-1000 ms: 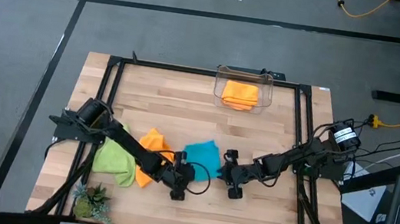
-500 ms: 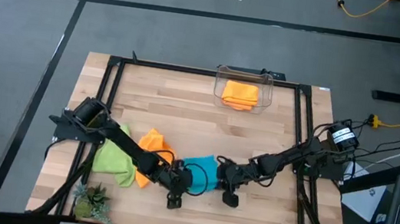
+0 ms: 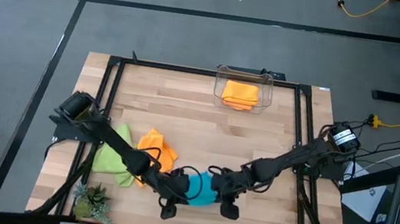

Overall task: Fold microfiber towels
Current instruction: Fold the blue microfiber towel

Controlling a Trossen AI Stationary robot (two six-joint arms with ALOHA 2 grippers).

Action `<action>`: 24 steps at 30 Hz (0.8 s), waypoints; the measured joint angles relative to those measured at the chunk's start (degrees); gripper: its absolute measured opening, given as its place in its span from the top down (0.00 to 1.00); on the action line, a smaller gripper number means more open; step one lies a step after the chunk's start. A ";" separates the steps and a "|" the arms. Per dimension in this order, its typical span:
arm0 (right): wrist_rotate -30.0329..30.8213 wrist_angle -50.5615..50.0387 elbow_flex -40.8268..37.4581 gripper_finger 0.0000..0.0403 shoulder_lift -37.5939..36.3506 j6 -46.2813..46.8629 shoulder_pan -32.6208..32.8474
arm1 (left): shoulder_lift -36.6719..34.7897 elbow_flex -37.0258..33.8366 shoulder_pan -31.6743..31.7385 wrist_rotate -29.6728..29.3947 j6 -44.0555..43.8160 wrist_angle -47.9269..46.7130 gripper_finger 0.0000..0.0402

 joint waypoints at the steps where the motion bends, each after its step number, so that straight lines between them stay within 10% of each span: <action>1: 0.11 -1.54 1.14 0.98 0.00 -0.56 0.18 | -0.30 0.00 -0.09 0.00 0.00 0.06 1.00; 24: 14.17 -10.19 7.06 0.98 -0.11 -11.20 -4.01 | 0.27 0.11 -3.01 -9.78 -7.18 -1.88 1.00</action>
